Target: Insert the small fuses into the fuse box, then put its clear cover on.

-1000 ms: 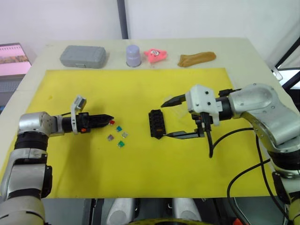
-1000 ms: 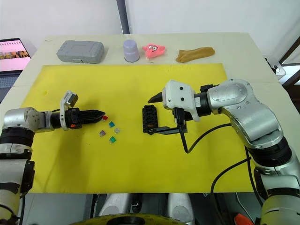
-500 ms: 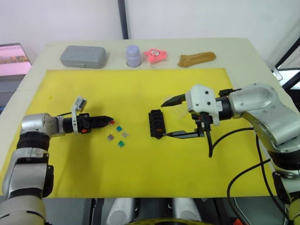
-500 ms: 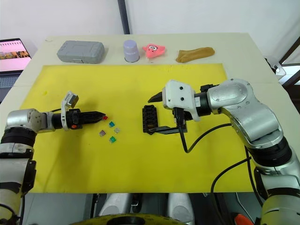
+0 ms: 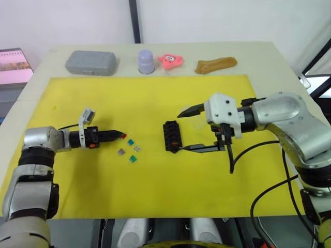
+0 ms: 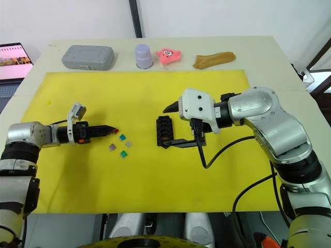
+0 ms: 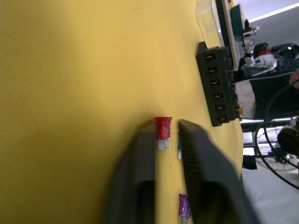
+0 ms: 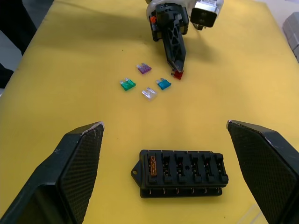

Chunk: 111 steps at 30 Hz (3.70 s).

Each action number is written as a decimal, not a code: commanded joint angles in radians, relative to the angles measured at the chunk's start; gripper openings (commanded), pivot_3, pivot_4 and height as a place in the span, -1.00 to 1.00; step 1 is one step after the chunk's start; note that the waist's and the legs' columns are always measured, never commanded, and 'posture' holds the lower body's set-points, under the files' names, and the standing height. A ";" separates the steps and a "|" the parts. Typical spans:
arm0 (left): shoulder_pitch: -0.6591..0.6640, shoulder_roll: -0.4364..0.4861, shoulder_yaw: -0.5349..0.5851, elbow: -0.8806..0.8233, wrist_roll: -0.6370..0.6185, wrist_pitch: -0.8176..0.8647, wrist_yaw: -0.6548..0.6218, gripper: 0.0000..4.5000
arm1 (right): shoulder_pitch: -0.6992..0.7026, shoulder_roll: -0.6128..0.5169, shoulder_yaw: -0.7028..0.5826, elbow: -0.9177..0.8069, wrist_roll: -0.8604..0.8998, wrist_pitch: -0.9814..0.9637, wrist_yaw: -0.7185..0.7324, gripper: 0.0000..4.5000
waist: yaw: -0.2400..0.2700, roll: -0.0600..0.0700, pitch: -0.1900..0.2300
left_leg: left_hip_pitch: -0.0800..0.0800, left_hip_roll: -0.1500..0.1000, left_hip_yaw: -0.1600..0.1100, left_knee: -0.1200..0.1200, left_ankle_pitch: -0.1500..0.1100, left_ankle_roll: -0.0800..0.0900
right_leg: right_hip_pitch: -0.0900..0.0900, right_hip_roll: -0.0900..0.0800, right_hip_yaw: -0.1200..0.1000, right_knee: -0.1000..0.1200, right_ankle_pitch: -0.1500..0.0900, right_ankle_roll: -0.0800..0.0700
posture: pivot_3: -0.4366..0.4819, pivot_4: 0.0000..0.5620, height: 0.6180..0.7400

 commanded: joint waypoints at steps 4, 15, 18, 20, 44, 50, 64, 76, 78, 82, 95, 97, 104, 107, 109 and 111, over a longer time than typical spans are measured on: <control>0.032 0.007 -0.010 0.004 0.028 -0.014 0.014 -0.97 | -0.027 0.002 -0.010 -0.018 0.006 -0.004 -0.005 1.00 | -0.008 0.000 0.000 | 0.000 0.000 0.000 0.000 0.000 0.000 | 0.000 0.000 0.000 0.001 0.000 0.000 | -0.05 -0.47 0.85; 0.013 0.073 0.172 -0.151 -0.095 0.017 0.025 -0.97 | -0.017 0.018 -0.020 -0.021 0.032 0.038 -0.036 1.00 | -0.013 -0.001 0.000 | -0.001 0.001 -0.001 0.000 0.000 0.000 | -0.001 0.000 0.001 0.001 0.000 0.000 | -0.05 -0.47 0.85; 0.025 0.092 0.234 -0.297 -0.160 0.056 0.049 -0.97 | -0.045 0.042 -0.029 -0.010 0.082 0.158 -0.082 1.00 | -0.013 -0.001 0.001 | -0.002 0.001 -0.001 0.000 0.001 -0.001 | -0.003 -0.001 0.001 0.001 0.000 0.000 | -0.05 -0.47 0.85; 0.026 0.089 0.274 -0.415 -0.212 0.073 0.070 -0.97 | -0.090 0.078 -0.043 0.006 0.128 0.261 -0.127 1.00 | -0.013 -0.001 0.001 | -0.002 0.001 -0.001 0.000 0.001 -0.001 | -0.003 -0.001 0.002 0.001 0.000 0.000 | -0.05 -0.47 0.85; -0.045 -0.036 0.165 -0.886 -0.417 -0.028 0.148 -1.00 | -0.451 0.322 -0.285 0.263 0.539 0.960 -0.363 0.22 | -0.014 -0.001 0.000 | -0.002 0.001 -0.001 -0.001 0.001 -0.002 | -0.003 -0.001 0.002 0.000 0.000 0.000 | -0.05 -0.47 0.85; -0.031 -0.030 0.161 -0.894 -0.427 -0.040 0.150 -1.00 | -0.447 0.335 -0.287 0.274 0.566 0.964 -0.396 0.22 | -0.015 -0.001 0.000 | -0.002 0.001 -0.001 -0.001 0.001 -0.002 | -0.003 -0.001 0.002 0.000 0.000 0.000 | -0.05 -0.47 0.85; -0.020 -0.017 0.156 -0.893 -0.440 -0.053 0.160 -1.00 | -0.453 0.336 -0.281 0.283 0.586 0.960 -0.415 -0.35 | -0.015 -0.001 0.000 | -0.002 0.001 -0.001 -0.001 0.001 -0.002 | -0.003 -0.001 0.002 0.000 0.000 0.000 | -0.05 -0.47 0.85; -0.016 -0.020 0.155 -0.905 -0.448 -0.057 0.182 -1.00 | -0.459 0.337 -0.272 0.288 0.591 0.952 -0.418 -0.35 | -0.015 -0.001 0.000 | -0.002 0.001 -0.001 -0.001 0.001 -0.002 | -0.003 -0.001 0.002 0.000 0.000 0.000 | -0.05 -0.47 0.85; -0.016 -0.022 0.155 -0.905 -0.449 -0.057 0.186 -1.00 | -0.460 0.338 -0.270 0.289 0.591 0.951 -0.418 -0.35 | -0.015 -0.001 0.000 | -0.002 0.001 -0.001 -0.001 0.001 -0.002 | -0.003 -0.001 0.002 0.000 0.000 0.000 | -0.05 -0.47 0.85; -0.016 -0.023 0.156 -0.909 -0.452 -0.057 0.195 -1.00 | -0.461 0.338 -0.266 0.289 0.589 0.946 -0.416 -0.35 | -0.015 -0.001 0.000 | -0.002 0.001 -0.001 -0.001 0.001 -0.002 | -0.003 -0.001 0.002 0.000 0.000 0.000 | -0.05 -0.47 0.85; -0.006 -0.010 0.147 -0.921 -0.463 -0.055 0.212 -1.00 | -0.461 0.335 -0.263 0.282 0.595 0.947 -0.416 -0.99 | -0.015 -0.001 0.000 | -0.002 0.001 -0.001 -0.001 0.001 -0.002 | -0.003 -0.001 0.002 0.000 0.000 0.000 | -0.05 -0.47 0.85; -0.005 0.006 0.124 -0.917 -0.429 -0.054 0.230 -1.00 | -0.462 0.330 -0.259 0.282 0.591 0.947 -0.416 -0.99 | -0.015 -0.001 0.000 | -0.002 0.001 -0.001 -0.001 0.001 -0.002 | -0.003 -0.001 0.002 0.000 0.000 0.000 | -0.05 -0.47 0.85; 0.025 0.108 0.033 -0.929 -0.315 -0.100 0.205 0.35 | -0.432 0.196 -0.058 0.198 0.463 0.804 -0.364 -1.00 | -0.017 -0.001 0.001 | -0.002 0.001 -0.001 -0.002 0.001 -0.002 | -0.003 0.000 0.002 -0.001 0.000 0.000 | -0.05 -0.47 0.85; 0.083 0.193 -0.049 -0.947 -0.201 -0.201 0.146 0.99 | -0.400 0.079 0.116 0.127 0.328 0.629 -0.271 -1.00 | -0.018 -0.001 0.001 | -0.002 0.001 0.000 -0.003 0.001 -0.002 | -0.004 0.000 0.002 -0.002 0.000 0.000 | -0.05 -0.47 0.85; 0.116 0.223 -0.113 -0.946 -0.114 -0.278 0.128 0.99 | -0.381 -0.003 0.244 0.067 0.189 0.454 -0.192 -1.00 | -0.017 0.000 0.001 | -0.002 0.001 0.000 -0.003 0.001 -0.002 | -0.004 0.000 0.002 -0.003 0.000 0.000 | -0.05 -0.47 0.85; 0.138 0.216 -0.167 -0.940 -0.035 -0.349 0.141 0.99 | -0.369 -0.026 0.305 0.058 0.114 0.362 -0.151 -1.00 | -0.016 0.000 0.001 | -0.002 0.001 0.001 -0.003 -0.001 0.001 | -0.004 0.001 0.002 -0.003 0.000 0.000 | -0.05 -0.47 0.85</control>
